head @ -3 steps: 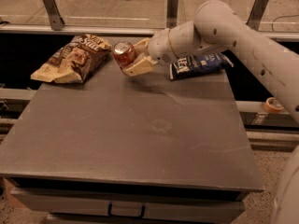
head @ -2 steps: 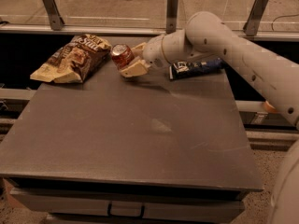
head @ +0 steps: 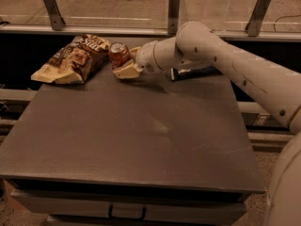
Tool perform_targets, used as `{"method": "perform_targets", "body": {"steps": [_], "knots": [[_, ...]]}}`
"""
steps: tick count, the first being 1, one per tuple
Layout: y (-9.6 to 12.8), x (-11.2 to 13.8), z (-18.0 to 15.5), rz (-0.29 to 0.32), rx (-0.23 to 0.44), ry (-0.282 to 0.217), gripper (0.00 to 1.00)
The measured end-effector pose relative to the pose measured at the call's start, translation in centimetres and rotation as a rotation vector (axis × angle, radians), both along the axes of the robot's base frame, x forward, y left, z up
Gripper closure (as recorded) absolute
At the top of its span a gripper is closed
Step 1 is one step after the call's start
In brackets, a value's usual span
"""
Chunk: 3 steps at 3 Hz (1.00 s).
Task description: Move coke can near brown chip bag
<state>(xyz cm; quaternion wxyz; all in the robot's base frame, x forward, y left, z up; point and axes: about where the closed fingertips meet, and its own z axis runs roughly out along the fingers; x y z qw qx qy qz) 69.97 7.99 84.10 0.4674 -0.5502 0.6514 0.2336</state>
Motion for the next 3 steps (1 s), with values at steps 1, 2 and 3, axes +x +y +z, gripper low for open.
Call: {"method": "perform_targets", "body": {"steps": [1, 2, 3], "knots": [[0.0, 0.0, 0.0, 0.000, 0.000, 0.000, 0.13], [3.0, 0.2, -1.4, 0.020, 0.023, 0.039, 0.00], [3.0, 0.2, -1.1, 0.020, 0.023, 0.039, 0.00]]}}
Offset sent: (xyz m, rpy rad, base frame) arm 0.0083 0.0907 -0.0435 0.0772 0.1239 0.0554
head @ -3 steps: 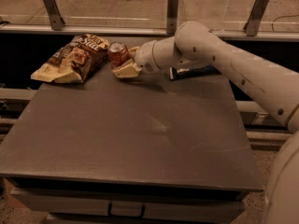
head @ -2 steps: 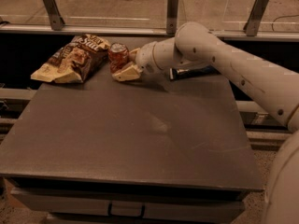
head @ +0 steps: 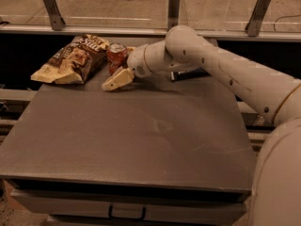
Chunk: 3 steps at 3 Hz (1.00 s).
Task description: Move coke can near brown chip bag
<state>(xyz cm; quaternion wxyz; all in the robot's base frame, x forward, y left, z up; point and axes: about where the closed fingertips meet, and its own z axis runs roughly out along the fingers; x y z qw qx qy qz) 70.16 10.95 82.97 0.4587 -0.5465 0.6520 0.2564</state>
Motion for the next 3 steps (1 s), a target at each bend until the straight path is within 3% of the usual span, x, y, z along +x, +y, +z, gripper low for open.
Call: {"method": "perform_targets", "body": {"steps": [1, 2, 3], "knots": [[3.2, 0.8, -0.6, 0.020, 0.041, 0.027, 0.00], [6.3, 1.6, -0.6, 0.048, 0.126, 0.058, 0.00], [7.1, 2.3, 0.4, 0.050, 0.183, 0.058, 0.00]]}}
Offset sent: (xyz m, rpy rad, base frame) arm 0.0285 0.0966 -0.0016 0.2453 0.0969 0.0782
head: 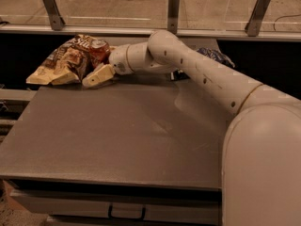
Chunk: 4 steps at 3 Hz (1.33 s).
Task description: Move coke can near brown chip bag
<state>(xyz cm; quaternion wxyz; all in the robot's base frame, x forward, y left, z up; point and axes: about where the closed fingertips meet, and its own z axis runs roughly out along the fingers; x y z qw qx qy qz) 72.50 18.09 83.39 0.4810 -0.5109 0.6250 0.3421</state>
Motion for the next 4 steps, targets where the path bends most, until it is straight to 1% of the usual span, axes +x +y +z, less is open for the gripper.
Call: {"method": "perform_targets", "body": {"steps": [1, 2, 3, 4], "knots": [[-2.2, -0.4, 2.6, -0.024, 0.005, -0.041, 0.00], [-6.6, -2.2, 6.7, -0.050, -0.044, -0.095, 0.00], [-11.0, -5.1, 12.3, -0.045, -0.138, -0.179, 0.00], [-16.6, -9.4, 18.6, -0.016, -0.248, -0.292, 0.00]]}}
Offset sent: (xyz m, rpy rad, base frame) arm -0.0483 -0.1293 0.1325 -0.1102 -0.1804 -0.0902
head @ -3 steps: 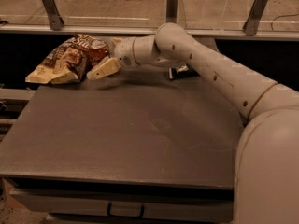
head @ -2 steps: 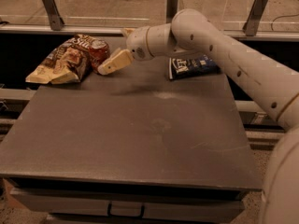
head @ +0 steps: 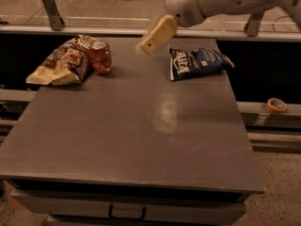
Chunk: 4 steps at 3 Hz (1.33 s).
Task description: Move coke can near brown chip bag
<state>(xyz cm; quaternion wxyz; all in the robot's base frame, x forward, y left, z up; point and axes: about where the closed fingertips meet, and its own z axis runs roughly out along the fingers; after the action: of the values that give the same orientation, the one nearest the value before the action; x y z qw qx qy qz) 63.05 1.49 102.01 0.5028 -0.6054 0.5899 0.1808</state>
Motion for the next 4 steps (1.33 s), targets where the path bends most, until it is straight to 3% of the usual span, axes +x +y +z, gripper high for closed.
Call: {"method": "perform_targets", "body": {"steps": [1, 2, 3, 4], "knots": [[0.4, -1.2, -0.2, 0.039, -0.020, 0.020, 0.00], [1.2, -1.7, -0.6, 0.054, 0.012, 0.029, 0.00], [-1.9, -0.6, -1.0, 0.043, 0.007, -0.008, 0.00], [-7.2, 0.7, 1.6, -0.019, -0.060, -0.109, 0.00]]}}
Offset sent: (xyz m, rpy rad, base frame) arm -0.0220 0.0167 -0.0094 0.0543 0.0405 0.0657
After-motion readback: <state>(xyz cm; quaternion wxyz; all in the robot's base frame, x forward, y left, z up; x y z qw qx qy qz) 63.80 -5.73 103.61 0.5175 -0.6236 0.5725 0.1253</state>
